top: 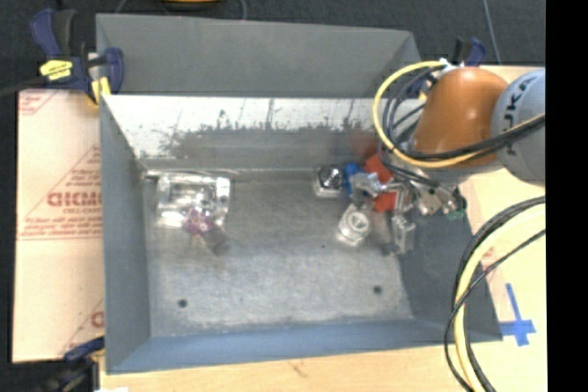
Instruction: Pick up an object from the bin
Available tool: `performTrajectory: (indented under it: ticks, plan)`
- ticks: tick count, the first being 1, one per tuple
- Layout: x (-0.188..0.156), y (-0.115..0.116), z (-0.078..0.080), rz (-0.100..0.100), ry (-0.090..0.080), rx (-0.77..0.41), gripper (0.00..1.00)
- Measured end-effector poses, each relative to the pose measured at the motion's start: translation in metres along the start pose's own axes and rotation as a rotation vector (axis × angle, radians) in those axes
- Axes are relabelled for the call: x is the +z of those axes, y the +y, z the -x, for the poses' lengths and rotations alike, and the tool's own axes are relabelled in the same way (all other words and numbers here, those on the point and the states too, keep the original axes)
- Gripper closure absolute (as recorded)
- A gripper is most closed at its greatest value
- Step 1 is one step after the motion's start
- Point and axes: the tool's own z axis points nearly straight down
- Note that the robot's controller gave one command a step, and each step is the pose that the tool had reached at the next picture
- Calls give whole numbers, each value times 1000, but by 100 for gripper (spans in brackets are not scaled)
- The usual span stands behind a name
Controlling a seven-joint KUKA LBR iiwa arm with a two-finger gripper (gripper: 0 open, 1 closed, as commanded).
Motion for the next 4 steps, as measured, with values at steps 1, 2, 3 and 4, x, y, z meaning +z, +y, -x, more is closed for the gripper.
performTrajectory:
  ticks: [1,2,3,4]
  plan:
    - [-4,-1,4,-3,-10,2,100]
    - [0,0,0,0,-1,1,0]
    - [-4,-1,3,-3,-9,3,100]
    - [-37,40,-17,5,6,116,100]
